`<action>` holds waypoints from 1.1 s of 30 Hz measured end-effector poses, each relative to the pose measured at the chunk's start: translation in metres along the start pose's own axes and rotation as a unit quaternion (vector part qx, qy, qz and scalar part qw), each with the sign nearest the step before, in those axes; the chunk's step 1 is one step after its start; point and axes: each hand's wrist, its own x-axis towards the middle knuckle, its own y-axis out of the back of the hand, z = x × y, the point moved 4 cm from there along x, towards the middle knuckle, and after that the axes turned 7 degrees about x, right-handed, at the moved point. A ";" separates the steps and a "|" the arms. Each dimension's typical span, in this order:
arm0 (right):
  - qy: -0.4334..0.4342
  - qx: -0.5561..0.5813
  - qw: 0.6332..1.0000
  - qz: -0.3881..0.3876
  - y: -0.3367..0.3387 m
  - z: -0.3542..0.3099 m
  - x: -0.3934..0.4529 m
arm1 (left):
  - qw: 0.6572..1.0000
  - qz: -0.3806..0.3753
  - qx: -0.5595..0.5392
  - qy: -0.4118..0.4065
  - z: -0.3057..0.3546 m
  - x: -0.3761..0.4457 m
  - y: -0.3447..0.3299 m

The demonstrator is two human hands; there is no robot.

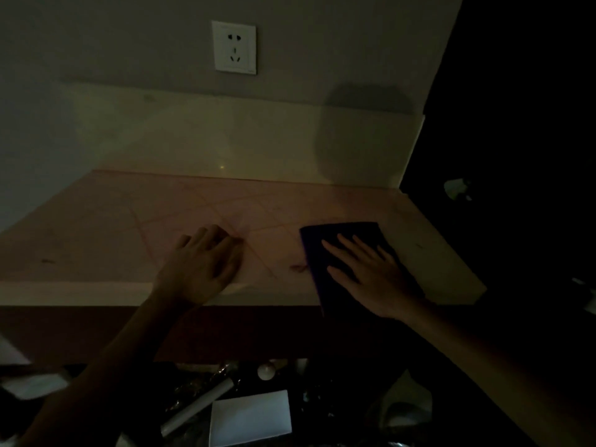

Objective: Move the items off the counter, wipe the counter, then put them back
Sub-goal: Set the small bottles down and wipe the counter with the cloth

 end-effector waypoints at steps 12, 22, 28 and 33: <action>-0.114 -0.006 0.993 0.003 0.008 0.066 0.216 | 1.000 -0.026 -0.009 -0.013 -0.003 0.003 -0.004; -0.040 -0.003 0.999 -0.006 -0.009 -0.017 0.134 | 0.999 -0.021 -0.030 -0.004 -0.003 0.002 -0.002; 0.023 0.012 0.999 -0.031 -0.026 -0.084 0.025 | 0.998 -0.013 -0.051 0.040 -0.013 -0.017 0.008; 0.021 -0.003 1.000 0.006 -0.026 -0.099 0.039 | 0.999 -0.025 0.013 0.039 -0.074 -0.038 0.003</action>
